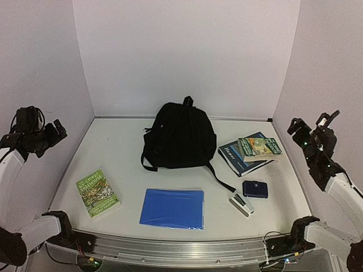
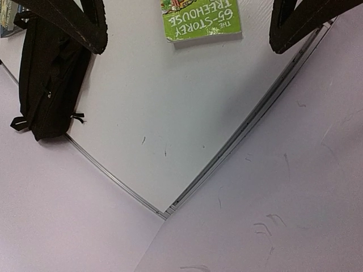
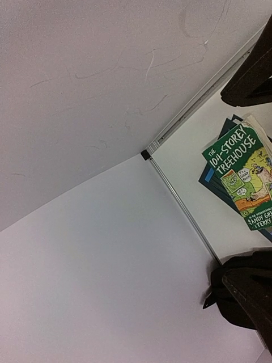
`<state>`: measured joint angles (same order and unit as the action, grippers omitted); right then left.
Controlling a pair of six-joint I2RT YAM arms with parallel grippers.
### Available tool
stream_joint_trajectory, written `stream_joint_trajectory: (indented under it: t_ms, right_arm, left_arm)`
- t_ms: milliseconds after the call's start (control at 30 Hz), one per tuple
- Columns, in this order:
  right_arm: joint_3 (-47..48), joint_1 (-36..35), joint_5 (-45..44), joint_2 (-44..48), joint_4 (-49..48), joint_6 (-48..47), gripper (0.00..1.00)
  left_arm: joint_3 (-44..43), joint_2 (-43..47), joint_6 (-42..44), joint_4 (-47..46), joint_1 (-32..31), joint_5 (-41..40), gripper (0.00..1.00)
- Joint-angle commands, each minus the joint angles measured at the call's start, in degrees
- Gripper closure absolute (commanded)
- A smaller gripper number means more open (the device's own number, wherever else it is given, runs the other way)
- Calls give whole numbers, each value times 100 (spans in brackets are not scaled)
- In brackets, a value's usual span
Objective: Pack the student bag
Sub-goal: Adjust the student bag at the center of the board.
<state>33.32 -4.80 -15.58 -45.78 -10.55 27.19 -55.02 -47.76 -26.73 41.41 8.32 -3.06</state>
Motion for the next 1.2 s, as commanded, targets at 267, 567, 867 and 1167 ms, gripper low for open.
stream_joint_trajectory:
  t_ms: [267,567,867,1167]
  right_arm:
    - [1023,8,820,-455,1042,-229,2]
    - [1601,-388,2079,-1041,1741,270,9]
    - [1298,-2168,1918,-2389,850,1366,10]
    - [1033,-2868,1967,-2939,127,1976,10]
  left_arm:
    - [-751,-853,813,66,21,1370,1]
    - [-897,-1966,408,-601,-766,2379,4]
    - [-1660,-3753,184,-1510,-1870,2416,3]
    - [-2467,-5860,-129,-2824,-1981,3507,2]
